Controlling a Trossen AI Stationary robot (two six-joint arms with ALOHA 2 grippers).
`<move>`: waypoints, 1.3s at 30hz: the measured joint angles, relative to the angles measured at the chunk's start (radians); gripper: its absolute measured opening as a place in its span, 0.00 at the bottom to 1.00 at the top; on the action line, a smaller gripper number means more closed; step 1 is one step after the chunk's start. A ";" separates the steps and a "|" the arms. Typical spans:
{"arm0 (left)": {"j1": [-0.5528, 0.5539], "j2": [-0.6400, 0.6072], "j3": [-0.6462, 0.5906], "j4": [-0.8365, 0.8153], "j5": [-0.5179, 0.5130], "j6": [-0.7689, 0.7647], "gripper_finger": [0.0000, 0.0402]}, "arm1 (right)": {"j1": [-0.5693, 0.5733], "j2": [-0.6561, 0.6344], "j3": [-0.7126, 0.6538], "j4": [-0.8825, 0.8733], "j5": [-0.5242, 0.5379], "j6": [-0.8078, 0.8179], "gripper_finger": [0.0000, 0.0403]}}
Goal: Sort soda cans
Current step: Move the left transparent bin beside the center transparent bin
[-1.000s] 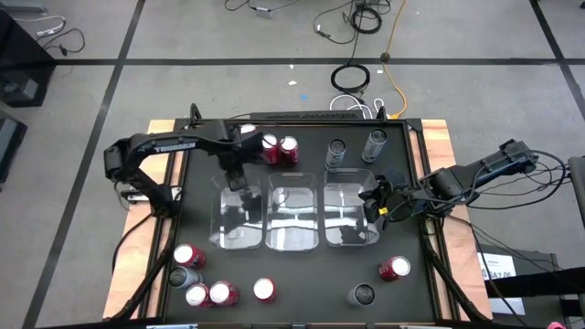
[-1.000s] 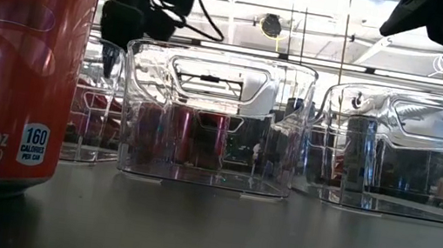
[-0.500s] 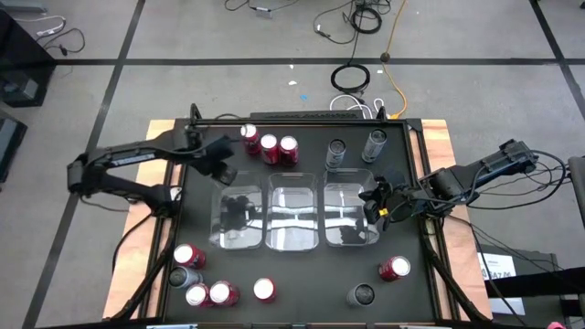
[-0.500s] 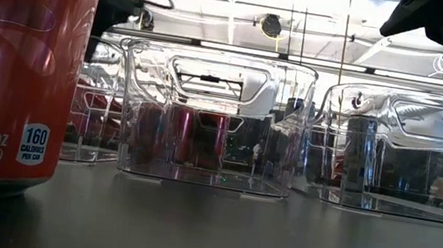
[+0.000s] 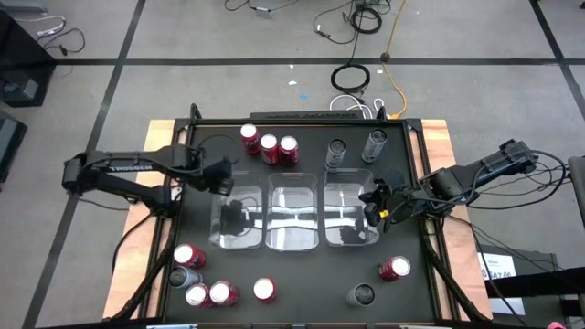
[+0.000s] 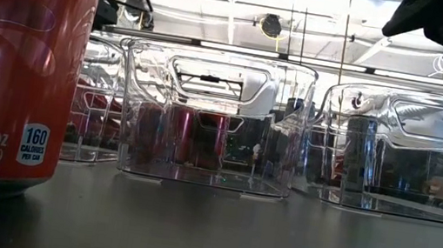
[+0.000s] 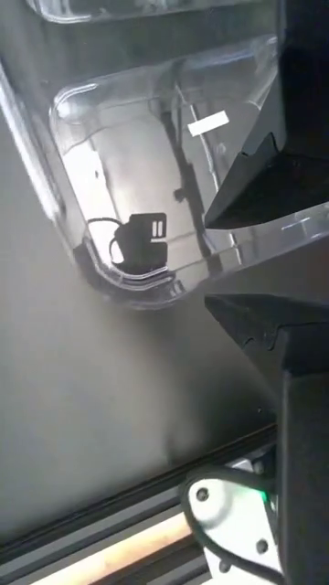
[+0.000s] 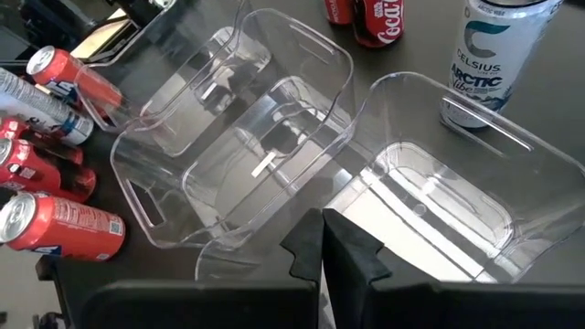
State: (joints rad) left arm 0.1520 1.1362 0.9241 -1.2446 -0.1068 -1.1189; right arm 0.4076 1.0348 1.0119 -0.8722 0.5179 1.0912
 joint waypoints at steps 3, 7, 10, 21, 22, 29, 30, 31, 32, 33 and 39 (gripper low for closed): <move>-0.037 0.000 0.000 0.000 -0.013 -0.048 0.34 | 0.000 0.000 0.000 0.000 0.000 -0.004 0.01; -0.084 0.000 0.000 -0.001 -0.044 -0.111 0.34 | 0.000 0.000 0.000 0.000 0.000 -0.004 0.01; -0.110 0.000 0.000 -0.005 -0.060 -0.156 0.34 | 0.000 0.000 0.000 0.000 0.000 -0.004 0.01; -0.176 0.053 0.000 -0.039 -0.075 -0.241 0.34 | 0.000 0.000 0.000 0.000 0.000 -0.008 0.01; -0.182 0.061 0.000 -0.039 -0.074 -0.247 0.34 | 0.000 0.000 0.000 0.000 0.000 -0.008 0.01; -0.207 0.114 0.000 -0.010 -0.052 -0.260 0.33 | 0.000 0.000 0.000 0.000 -0.005 -0.015 0.01; -0.211 0.120 0.000 -0.012 -0.050 -0.261 0.33 | 0.000 0.000 0.000 0.000 -0.011 -0.015 0.01; -0.214 0.125 -0.002 -0.012 -0.049 -0.262 0.33 | 0.000 0.000 0.000 0.000 -0.021 -0.017 0.01; -0.219 0.126 -0.009 -0.004 -0.045 -0.264 0.34 | 0.000 0.000 0.000 0.000 -0.026 -0.020 0.01; -0.221 0.126 -0.023 0.006 -0.034 -0.265 0.33 | 0.000 0.000 0.000 0.000 -0.027 -0.022 0.01; -0.246 0.126 -0.129 0.088 0.042 -0.315 0.33 | 0.000 0.000 0.000 0.000 -0.027 -0.023 0.01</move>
State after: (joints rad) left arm -0.0944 1.2617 0.7953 -1.1570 -0.0650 -1.4334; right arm 0.4076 1.0347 1.0119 -0.8719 0.4908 1.0687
